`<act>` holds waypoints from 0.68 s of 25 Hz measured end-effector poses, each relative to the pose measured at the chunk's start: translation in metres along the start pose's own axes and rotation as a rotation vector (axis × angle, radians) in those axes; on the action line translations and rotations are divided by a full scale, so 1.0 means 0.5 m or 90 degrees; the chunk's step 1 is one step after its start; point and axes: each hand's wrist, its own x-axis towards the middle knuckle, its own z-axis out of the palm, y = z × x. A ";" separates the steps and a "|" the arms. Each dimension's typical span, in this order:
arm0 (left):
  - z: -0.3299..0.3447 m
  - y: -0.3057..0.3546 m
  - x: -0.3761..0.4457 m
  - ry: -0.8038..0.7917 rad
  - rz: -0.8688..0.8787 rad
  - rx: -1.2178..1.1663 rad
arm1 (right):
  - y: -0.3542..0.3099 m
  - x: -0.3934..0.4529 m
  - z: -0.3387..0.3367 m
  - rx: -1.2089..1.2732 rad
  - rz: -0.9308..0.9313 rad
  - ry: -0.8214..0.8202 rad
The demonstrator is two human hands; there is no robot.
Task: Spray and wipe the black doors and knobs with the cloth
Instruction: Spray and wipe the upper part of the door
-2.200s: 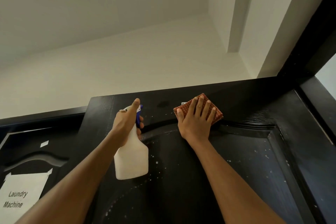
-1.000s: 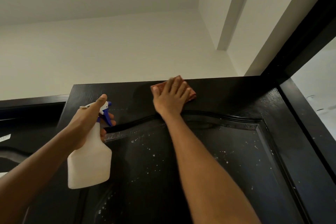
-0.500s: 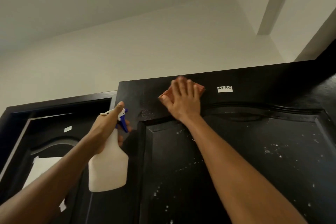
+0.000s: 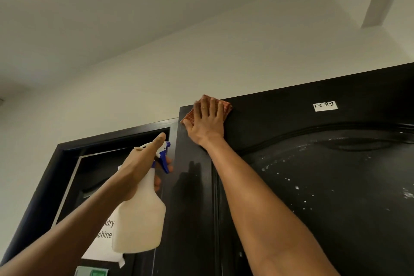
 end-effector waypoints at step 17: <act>0.055 -0.052 -0.092 -0.024 -0.072 -0.037 | 0.207 -0.203 -0.038 -0.053 -0.044 0.006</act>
